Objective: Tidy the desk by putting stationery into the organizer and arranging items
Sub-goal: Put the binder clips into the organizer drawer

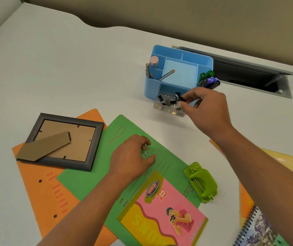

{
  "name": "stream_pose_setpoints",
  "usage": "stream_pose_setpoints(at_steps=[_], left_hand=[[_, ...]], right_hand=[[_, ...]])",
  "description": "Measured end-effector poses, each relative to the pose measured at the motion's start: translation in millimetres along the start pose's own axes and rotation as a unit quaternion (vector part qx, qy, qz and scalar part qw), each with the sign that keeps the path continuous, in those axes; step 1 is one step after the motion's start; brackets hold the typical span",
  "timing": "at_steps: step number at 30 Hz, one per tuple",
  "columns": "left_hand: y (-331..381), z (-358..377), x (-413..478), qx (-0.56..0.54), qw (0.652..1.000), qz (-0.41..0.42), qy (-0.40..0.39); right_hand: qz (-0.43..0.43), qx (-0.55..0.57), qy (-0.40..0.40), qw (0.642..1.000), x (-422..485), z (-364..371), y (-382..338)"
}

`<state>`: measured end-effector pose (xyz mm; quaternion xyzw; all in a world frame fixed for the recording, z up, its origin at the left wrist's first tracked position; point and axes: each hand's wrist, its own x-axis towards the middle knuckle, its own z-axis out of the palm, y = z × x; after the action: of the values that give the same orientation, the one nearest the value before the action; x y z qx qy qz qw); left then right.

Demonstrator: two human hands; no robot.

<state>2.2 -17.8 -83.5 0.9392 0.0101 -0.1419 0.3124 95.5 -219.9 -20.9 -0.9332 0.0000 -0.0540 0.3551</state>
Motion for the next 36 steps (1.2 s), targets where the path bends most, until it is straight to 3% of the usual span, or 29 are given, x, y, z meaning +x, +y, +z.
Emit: stream_pose_setpoints(at_steps=[7,14,19,24,30,36], left_hand=[[0.1,2.0,-2.5,0.079,0.997,0.016,-0.022],[-3.3,4.7,-1.8,0.135,0.990,0.044,-0.020],[-2.4,8.1,1.3,0.177,0.982,0.061,-0.014],[-0.6,6.2,1.7,0.152,0.987,0.049,0.017],[6.1,12.4,-1.0,0.126,0.989,-0.065,0.035],[11.0,15.5,0.1,0.076,0.996,-0.040,0.032]], right_hand=[[0.040,-0.084,0.015,0.996,12.7,8.5,6.4],[0.023,-0.029,0.036,0.999,-21.0,10.9,0.0],[0.052,0.033,-0.030,0.998,-61.8,25.2,-4.8],[0.092,0.042,-0.095,0.990,-87.4,41.0,-0.6],[0.114,0.036,-0.116,0.986,-96.7,44.0,3.9],[0.118,0.033,-0.126,0.984,-95.6,44.5,3.5]])
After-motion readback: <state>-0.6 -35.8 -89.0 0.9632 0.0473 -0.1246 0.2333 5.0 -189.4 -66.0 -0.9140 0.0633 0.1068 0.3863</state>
